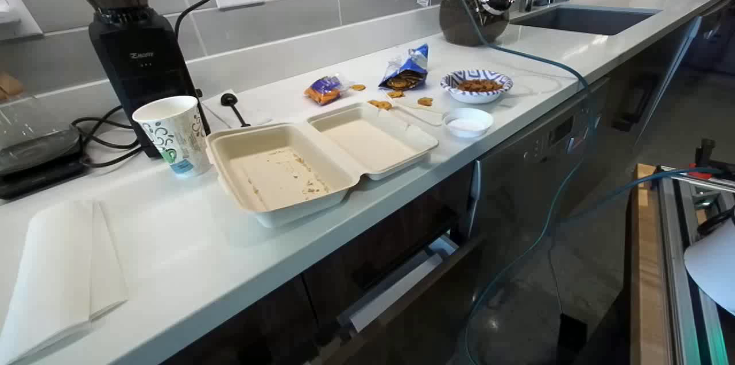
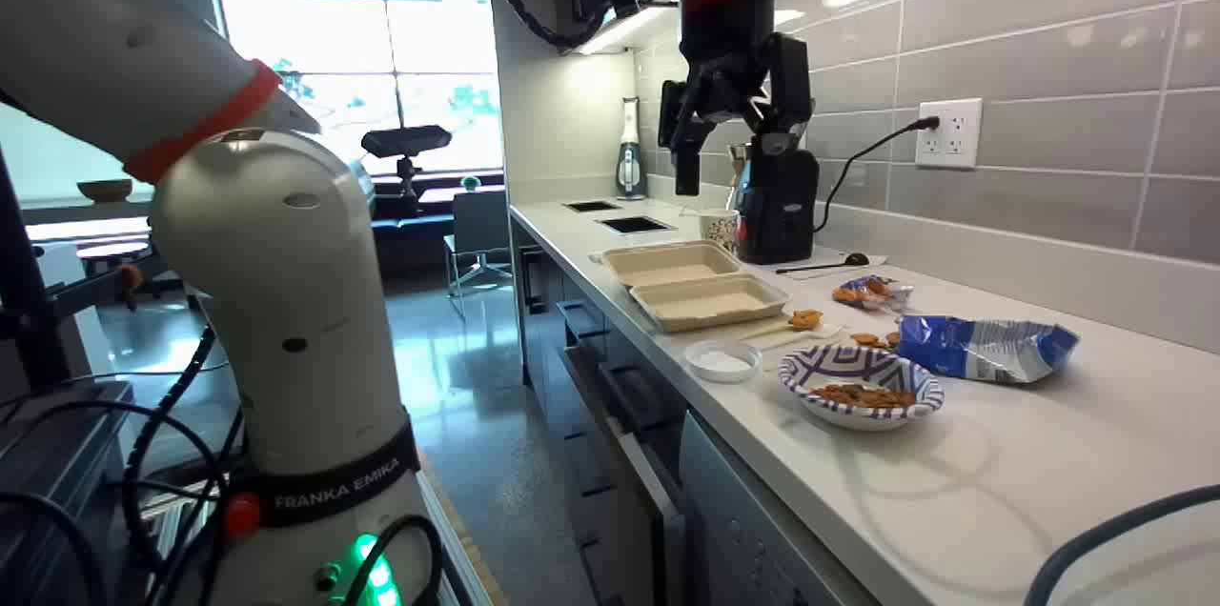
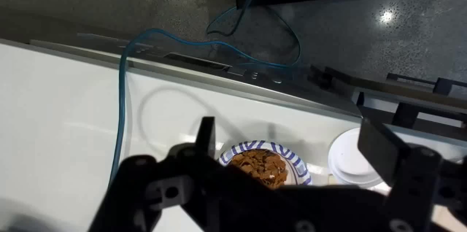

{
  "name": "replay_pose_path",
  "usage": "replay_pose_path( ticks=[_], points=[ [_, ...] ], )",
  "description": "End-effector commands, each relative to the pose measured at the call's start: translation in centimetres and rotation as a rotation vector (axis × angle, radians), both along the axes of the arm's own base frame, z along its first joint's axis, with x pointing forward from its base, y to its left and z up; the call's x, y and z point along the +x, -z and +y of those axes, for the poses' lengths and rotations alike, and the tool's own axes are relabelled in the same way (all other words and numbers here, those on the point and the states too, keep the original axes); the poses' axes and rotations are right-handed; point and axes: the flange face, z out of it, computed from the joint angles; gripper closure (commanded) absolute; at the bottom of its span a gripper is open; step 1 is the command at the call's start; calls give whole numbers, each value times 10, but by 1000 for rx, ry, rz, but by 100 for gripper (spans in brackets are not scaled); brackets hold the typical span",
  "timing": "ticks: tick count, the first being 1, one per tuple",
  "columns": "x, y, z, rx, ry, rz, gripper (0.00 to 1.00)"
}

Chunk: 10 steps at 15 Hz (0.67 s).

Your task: Use the white spoon to place one snack in the food pack.

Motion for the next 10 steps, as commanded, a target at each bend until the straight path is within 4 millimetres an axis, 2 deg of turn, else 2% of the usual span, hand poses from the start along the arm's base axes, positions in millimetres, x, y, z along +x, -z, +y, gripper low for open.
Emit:
replay_pose_path(
  ticks=[1,9,10],
  points=[
    [0,0,0,0,0,1,0],
    [0,0,0,0,0,1,0],
    [8,5,-1,8,-24,0,0]
  ],
)
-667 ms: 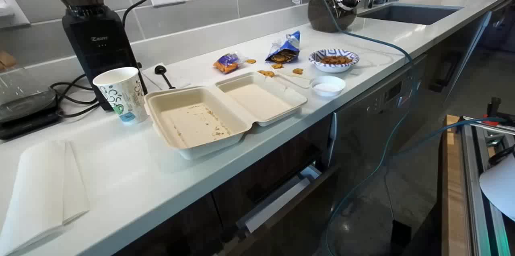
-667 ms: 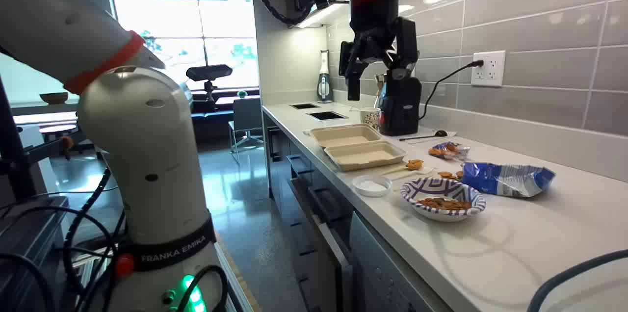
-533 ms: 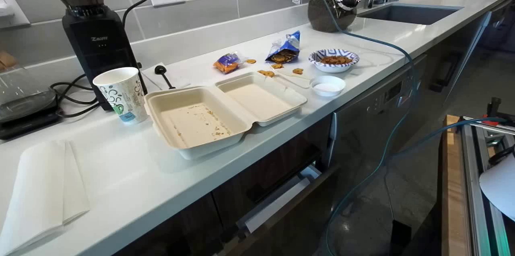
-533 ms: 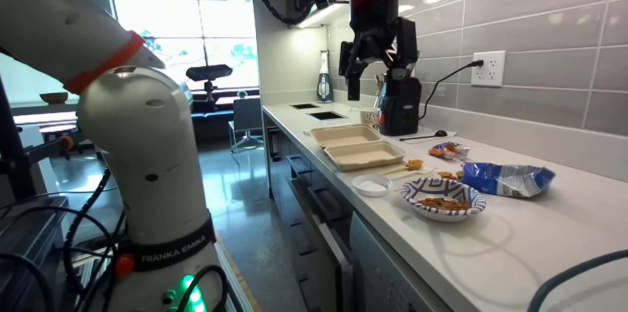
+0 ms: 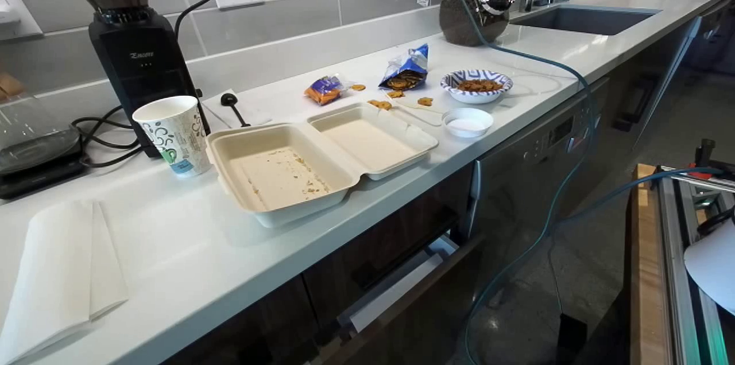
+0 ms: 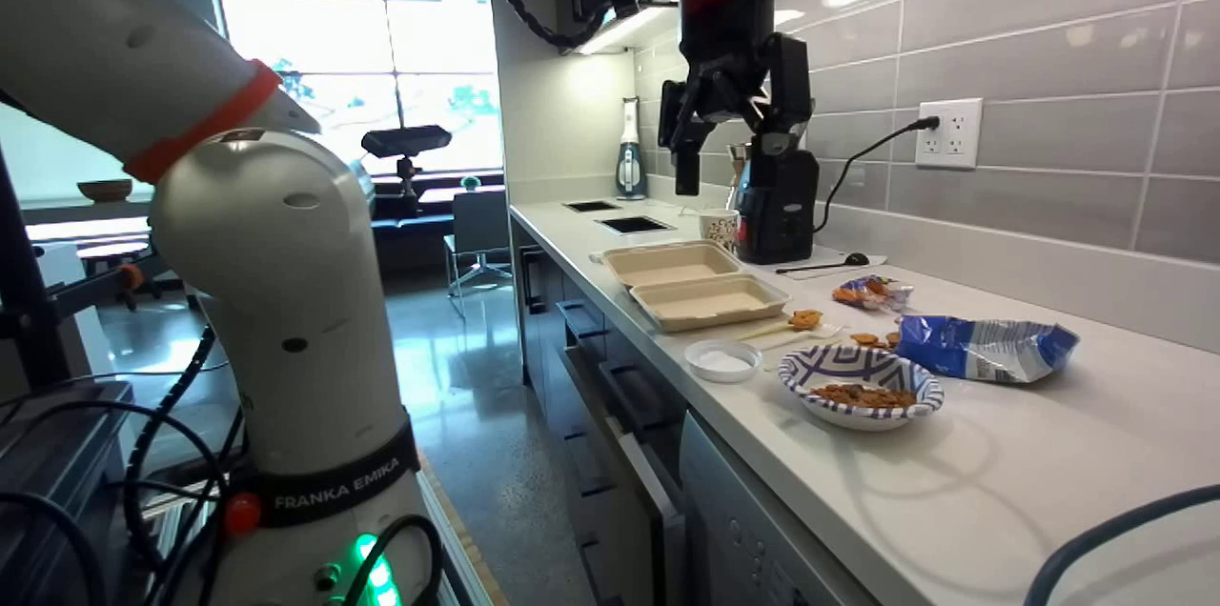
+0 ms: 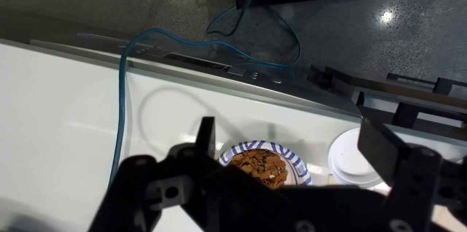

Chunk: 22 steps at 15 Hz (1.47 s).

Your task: Use the white spoon to place one snack in the food pack.

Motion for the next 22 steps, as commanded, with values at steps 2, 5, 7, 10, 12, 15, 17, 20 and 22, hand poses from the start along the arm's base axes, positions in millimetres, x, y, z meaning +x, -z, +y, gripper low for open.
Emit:
replay_pose_path(
  ticks=[2,5,7,10,12,15,17,20,22],
  points=[
    [26,13,1,14,-73,-5,0],
    [62,30,11,4,-187,-25,0],
    [85,43,19,2,-253,-50,0],
    [120,61,32,45,-266,-120,0],
    [139,73,39,79,-252,-146,0],
    [157,93,51,123,-243,-117,0],
    [165,106,59,158,-260,-101,0],
    [155,100,56,125,-248,-97,0],
    [154,97,54,124,-244,-104,0]
  ],
)
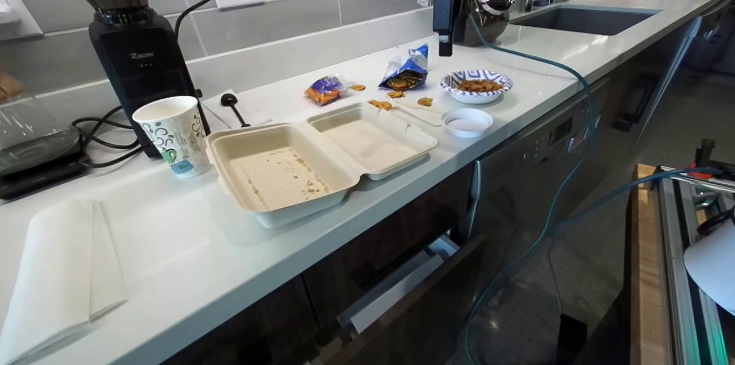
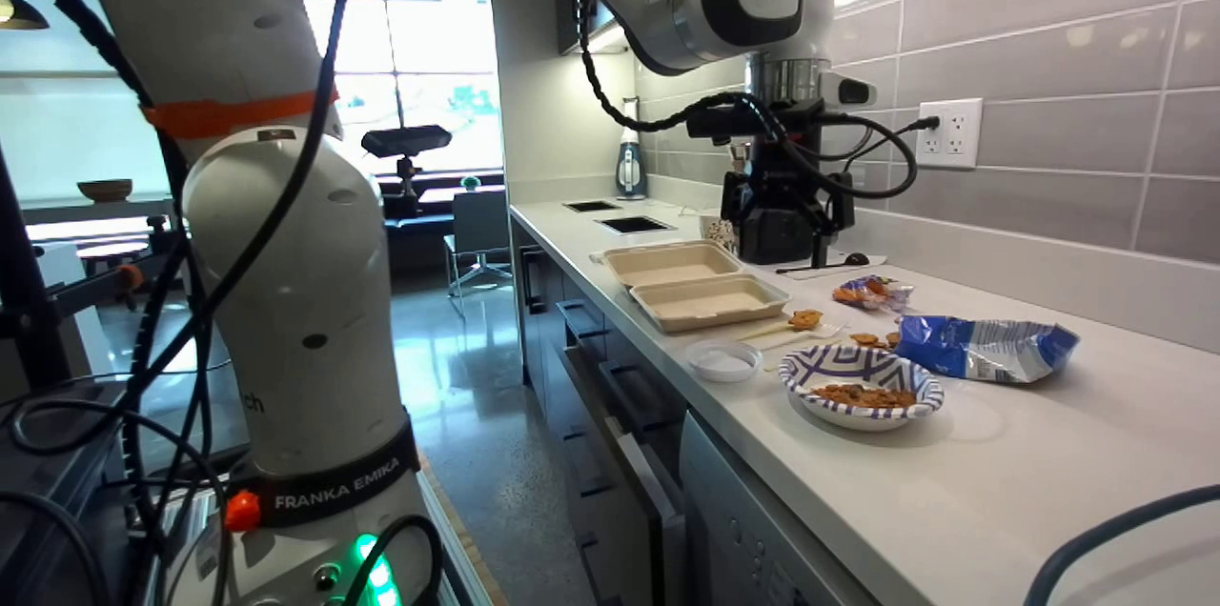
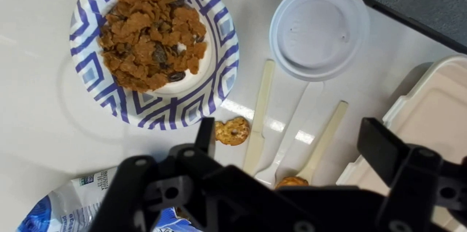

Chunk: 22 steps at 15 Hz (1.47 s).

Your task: Use the white spoon to place one snack in the food pack.

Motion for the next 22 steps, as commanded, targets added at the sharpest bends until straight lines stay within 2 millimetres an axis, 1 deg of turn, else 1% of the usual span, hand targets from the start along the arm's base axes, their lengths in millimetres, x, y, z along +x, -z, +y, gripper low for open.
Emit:
replay_pose_path(
  ticks=[1,3,5,8,12,17,22],
  points=[
    [0,-2,0,0,1,-2,0],
    [0,-2,0,0,1,-3,0],
    [12,10,4,6,4,11,0],
    [31,32,18,4,6,-11,0],
    [50,50,39,-16,24,-80,0],
    [38,59,52,10,163,-148,0],
    [36,71,51,15,225,-154,0]
  ],
)
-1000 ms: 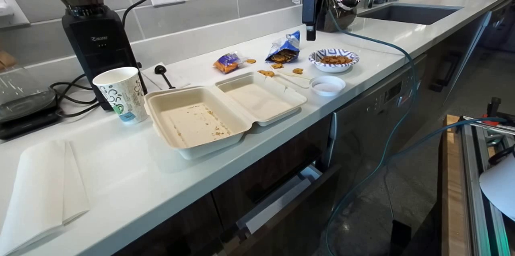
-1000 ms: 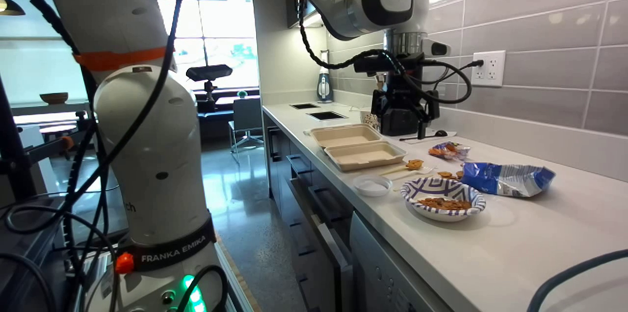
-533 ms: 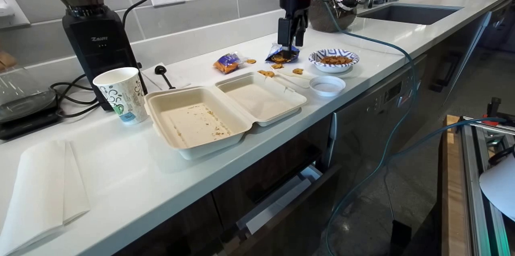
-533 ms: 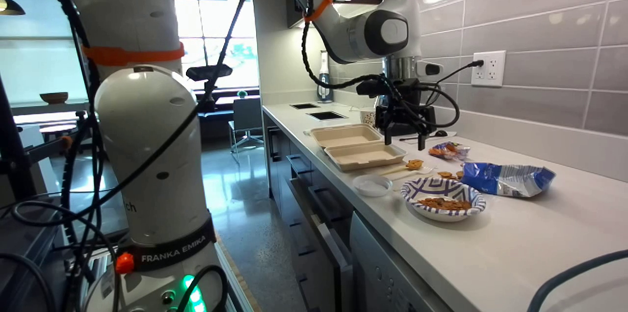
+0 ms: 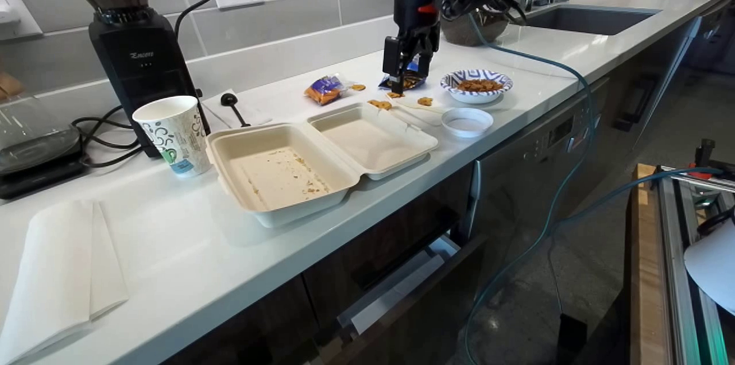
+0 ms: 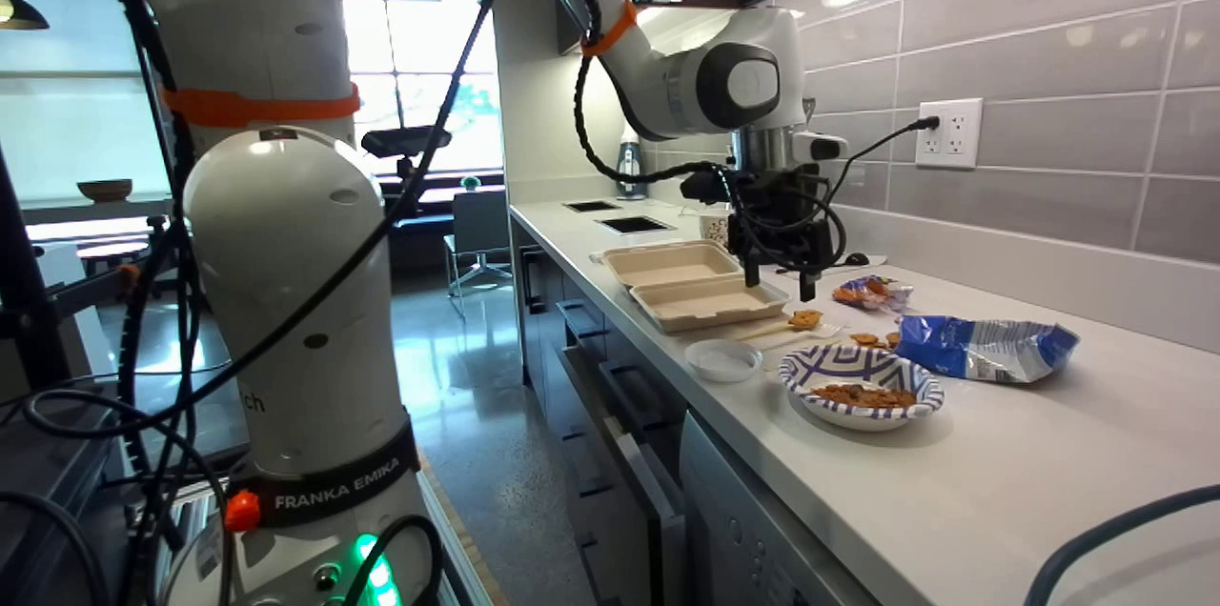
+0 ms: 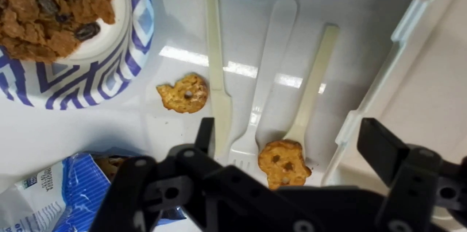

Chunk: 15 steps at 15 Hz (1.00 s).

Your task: Use the white spoon to place one snack in the food pack.

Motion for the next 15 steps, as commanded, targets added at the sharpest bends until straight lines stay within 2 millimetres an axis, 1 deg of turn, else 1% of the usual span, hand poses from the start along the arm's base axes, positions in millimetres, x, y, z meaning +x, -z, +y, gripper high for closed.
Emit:
replay_pose_path(
  ticks=[1,13,15],
  points=[
    [-5,9,1,21,47,-22,0],
    [2,35,-2,21,54,3,0],
    [6,38,-1,10,44,5,0]
  ],
)
